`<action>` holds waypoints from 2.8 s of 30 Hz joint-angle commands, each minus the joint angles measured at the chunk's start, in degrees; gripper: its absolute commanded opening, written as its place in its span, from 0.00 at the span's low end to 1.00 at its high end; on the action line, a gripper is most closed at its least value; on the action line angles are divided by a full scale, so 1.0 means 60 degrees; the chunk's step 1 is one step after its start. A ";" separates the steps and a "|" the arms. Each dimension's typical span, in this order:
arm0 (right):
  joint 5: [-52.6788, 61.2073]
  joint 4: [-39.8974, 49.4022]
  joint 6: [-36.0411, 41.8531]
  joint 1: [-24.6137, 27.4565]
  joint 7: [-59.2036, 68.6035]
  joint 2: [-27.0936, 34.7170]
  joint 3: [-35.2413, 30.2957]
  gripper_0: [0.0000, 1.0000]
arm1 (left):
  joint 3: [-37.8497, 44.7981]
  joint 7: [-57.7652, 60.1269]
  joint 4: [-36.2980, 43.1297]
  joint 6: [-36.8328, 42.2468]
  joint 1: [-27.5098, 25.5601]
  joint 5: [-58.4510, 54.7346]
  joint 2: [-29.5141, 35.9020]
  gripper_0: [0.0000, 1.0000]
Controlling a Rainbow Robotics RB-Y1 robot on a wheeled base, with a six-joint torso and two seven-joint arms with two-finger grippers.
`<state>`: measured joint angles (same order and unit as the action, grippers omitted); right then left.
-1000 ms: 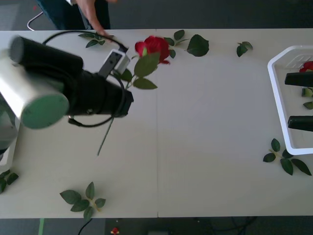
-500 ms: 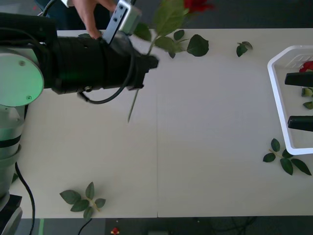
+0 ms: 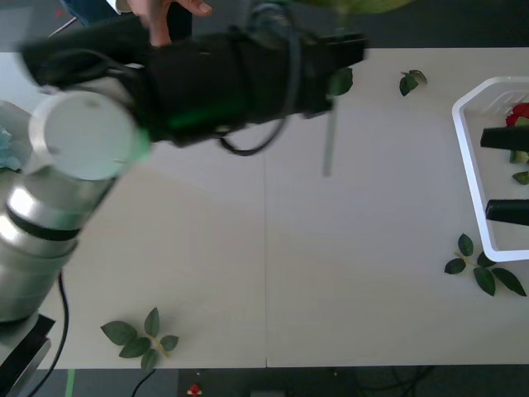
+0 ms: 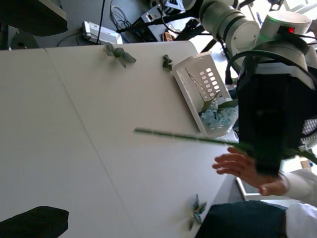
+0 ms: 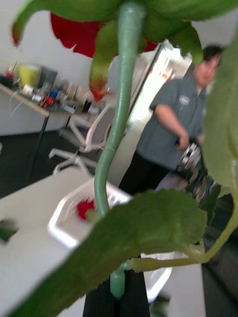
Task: Place the red flowers into the right box and the blue flowers into the left box. If a person shows an open palm, hand one flower to the person first, then continue sorting.
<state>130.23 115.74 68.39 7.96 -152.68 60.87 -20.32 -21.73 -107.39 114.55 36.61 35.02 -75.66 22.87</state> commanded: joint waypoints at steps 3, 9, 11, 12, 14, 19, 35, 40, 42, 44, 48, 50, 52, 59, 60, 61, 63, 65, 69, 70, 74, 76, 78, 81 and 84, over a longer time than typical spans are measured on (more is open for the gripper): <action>0.0648 0.0046 -0.0397 0.0357 0.0002 0.0564 0.0194 1.00 | -0.1799 -0.0031 -0.0753 -0.2338 0.1253 -0.0501 0.0232 0.00; 0.1498 0.0105 -0.1100 0.0240 -0.0145 0.0505 0.0882 1.00 | -0.2429 -0.0031 -0.0958 -0.3012 0.1561 -0.0955 0.0276 0.00; 0.1483 0.0163 -0.1262 0.0167 -0.0218 0.0373 0.0897 1.00 | -0.2517 -0.0031 -0.0958 -0.3012 0.1620 -0.1101 0.0349 0.00; 0.1469 0.0192 -0.1335 0.0108 -0.0247 0.0285 0.0912 1.00 | -0.2546 -0.0046 -0.0958 -0.3012 0.1634 -0.1189 0.0363 0.00; 0.1337 0.0310 -0.1525 -0.0053 -0.0291 0.0124 0.1043 1.00 | -0.2634 -0.0061 -0.0958 -0.3026 0.1707 -0.1321 0.0422 0.00; 0.1278 0.0397 -0.2038 -0.0478 -0.0387 -0.0095 0.1732 1.00 | -0.3000 -0.0061 -0.0958 -0.3466 0.1854 -0.1555 0.0656 0.00; 0.0692 0.0529 -0.3210 -0.1620 -0.0387 -0.0799 0.3475 1.00 | -0.3337 -0.0061 -0.0958 -0.3861 0.2015 -0.1790 0.0861 0.00; 0.0692 0.0529 -0.3371 -0.1811 -0.0387 -0.0960 0.3827 1.00 | -0.3337 -0.0061 -0.0958 -0.3861 0.2015 -0.1936 0.0861 0.00; 0.0678 0.0544 -0.3459 -0.1884 -0.0387 -0.1018 0.3944 1.00 | -0.3352 -0.0061 -0.0958 -0.3861 0.2015 -0.1980 0.0876 0.00; 0.0648 0.0544 -0.3532 -0.1943 -0.0387 -0.1048 0.4017 1.00 | -0.3352 -0.0061 -0.0958 -0.3861 0.2015 -0.1995 0.0891 0.00; 0.0487 0.0529 -0.3635 -0.2031 -0.0387 -0.1150 0.4061 0.66 | -0.3337 -0.0061 -0.0958 -0.3861 0.2015 -0.1980 0.0905 0.00; 0.0487 0.0529 -0.3649 -0.2031 -0.0387 -0.1165 0.4061 0.00 | -0.3337 -0.0061 -0.0958 -0.3861 0.2000 -0.2010 0.0935 0.00; 0.0487 0.0529 -0.3664 -0.2031 -0.0387 -0.1165 0.4061 0.00 | -0.3337 -0.0061 -0.0958 -0.3861 0.2000 -0.2010 0.0949 0.00; 0.0516 0.0529 -0.3693 -0.2031 -0.0387 -0.1165 0.4061 0.00 | -0.3352 -0.0061 -0.0958 -0.3861 0.2000 -0.2053 0.0964 0.00; 0.0531 0.0529 -0.3679 -0.2031 -0.0387 -0.1165 0.4061 0.00 | -0.3337 -0.0061 -0.0958 -0.3861 0.2000 -0.2053 0.0964 0.00; 0.0546 0.0529 -0.3693 -0.2031 -0.0387 -0.1165 0.4061 0.00 | -0.3337 -0.0061 -0.0958 -0.3861 0.2000 -0.2053 0.0964 0.00; 0.0575 0.0529 -0.3693 -0.2031 -0.0387 -0.1165 0.4061 0.00 | -0.3337 -0.0061 -0.0958 -0.3861 0.2000 -0.2053 0.0964 0.00; 0.0604 0.0529 -0.3693 -0.2045 -0.0387 -0.1165 0.4061 0.00 | -0.3337 -0.0061 -0.0958 -0.3861 0.2000 -0.2053 0.0964 0.00; 0.0663 0.0529 -0.3693 -0.2060 -0.0387 -0.1165 0.4061 0.00 | -0.3337 -0.0061 -0.0958 -0.3861 0.2000 -0.2053 0.0964 0.00; 0.0678 0.0529 -0.3693 -0.2060 -0.0387 -0.1165 0.4061 0.00 | -0.3337 -0.0061 -0.0958 -0.3861 0.2000 -0.2053 0.0964 0.00; 0.0707 0.0529 -0.3693 -0.2060 -0.0387 -0.1165 0.4061 0.00 | -0.3337 -0.0061 -0.0958 -0.3861 0.2000 -0.2053 0.0964 0.00; 0.0721 0.0529 -0.3693 -0.2060 -0.0387 -0.1165 0.4061 0.00 | -0.3337 -0.0061 -0.0958 -0.3861 0.2000 -0.2053 0.0964 0.01; 0.0736 0.0529 -0.3693 -0.2060 -0.0387 -0.1165 0.4061 0.00 | -0.3337 -0.0061 -0.0958 -0.3861 0.2000 -0.2053 0.0964 0.32; 0.0736 0.0529 -0.3693 -0.2075 -0.0387 -0.1165 0.4061 0.00 | -0.3337 -0.0061 -0.0958 -0.3861 0.2000 -0.2053 0.0964 0.94; 0.0751 0.0544 -0.3693 -0.2075 -0.0387 -0.1165 0.4061 0.00 | -0.3337 -0.0061 -0.0958 -0.3861 0.2000 -0.2053 0.0964 1.00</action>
<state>133.77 116.95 46.18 -2.61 -153.02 55.06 3.77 -41.32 -107.40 108.17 14.23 44.31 -87.65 27.11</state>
